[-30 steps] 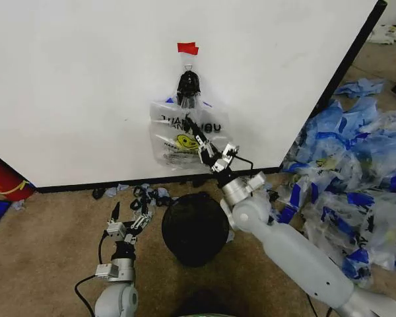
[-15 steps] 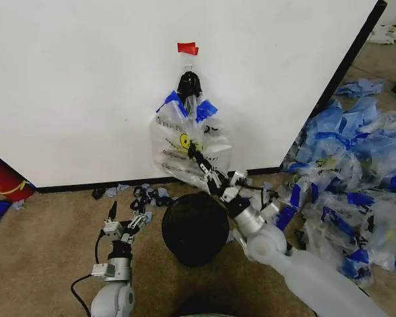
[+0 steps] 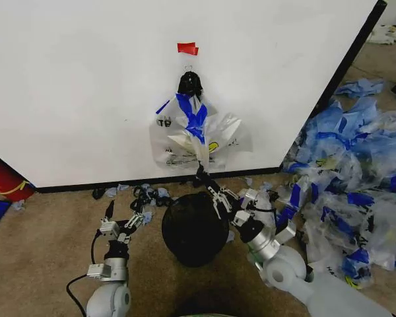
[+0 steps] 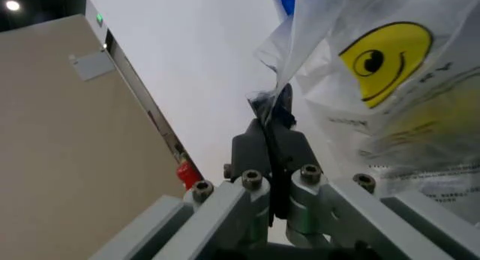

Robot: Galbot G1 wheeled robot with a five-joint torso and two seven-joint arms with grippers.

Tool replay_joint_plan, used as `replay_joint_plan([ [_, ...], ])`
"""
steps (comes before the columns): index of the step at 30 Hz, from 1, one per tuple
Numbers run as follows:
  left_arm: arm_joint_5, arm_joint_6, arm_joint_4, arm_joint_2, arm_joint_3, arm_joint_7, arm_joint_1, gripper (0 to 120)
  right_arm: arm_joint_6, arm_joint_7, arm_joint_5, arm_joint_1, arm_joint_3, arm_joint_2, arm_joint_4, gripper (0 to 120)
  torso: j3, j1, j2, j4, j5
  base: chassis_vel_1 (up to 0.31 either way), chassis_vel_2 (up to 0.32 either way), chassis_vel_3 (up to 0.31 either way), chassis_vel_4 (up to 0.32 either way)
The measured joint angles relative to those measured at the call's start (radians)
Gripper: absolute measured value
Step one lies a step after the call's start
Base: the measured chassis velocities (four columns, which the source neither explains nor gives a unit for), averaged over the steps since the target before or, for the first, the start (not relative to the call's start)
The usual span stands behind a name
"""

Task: Pick up the garbage bag from the wall and place it over the trash bin.

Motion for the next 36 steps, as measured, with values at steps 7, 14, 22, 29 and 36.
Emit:
replay_joint_plan([
  [7,-0.012,-0.001,-0.011,0.022,-0.009,-0.002,0.007,99,0.028,-0.001,-0.025,-0.031,-0.006,-0.034,0.024,0,0.000,0.000,0.000,0.0000,-0.0001,0.000,0.000,0.000,0.000],
  [14,-0.022,-0.001,-0.024,0.038,-0.013,-0.004,0.012,99,0.054,-0.009,-0.037,-0.079,0.027,-0.051,0.051,0,0.000,0.000,0.000,0.0000,0.0000,0.000,0.000,0.000,0.000],
  [22,-0.026,0.001,-0.038,0.052,-0.014,-0.006,0.020,99,0.090,-0.054,-0.069,-0.220,0.108,-0.066,0.082,0,0.000,0.000,0.000,-0.0001,0.0000,0.000,0.000,0.000,0.000],
  [29,-0.026,0.000,-0.049,0.052,-0.013,-0.006,0.030,99,0.123,-0.088,-0.110,-0.325,0.153,-0.057,0.083,0,0.000,0.000,0.000,-0.0001,0.0000,0.000,0.000,0.000,0.000],
  [36,-0.024,-0.007,-0.061,0.048,-0.014,-0.006,0.042,99,0.153,-0.117,-0.143,-0.392,0.168,-0.052,0.079,0,0.000,0.000,0.000,0.0000,0.0000,0.000,0.000,0.000,0.000],
])
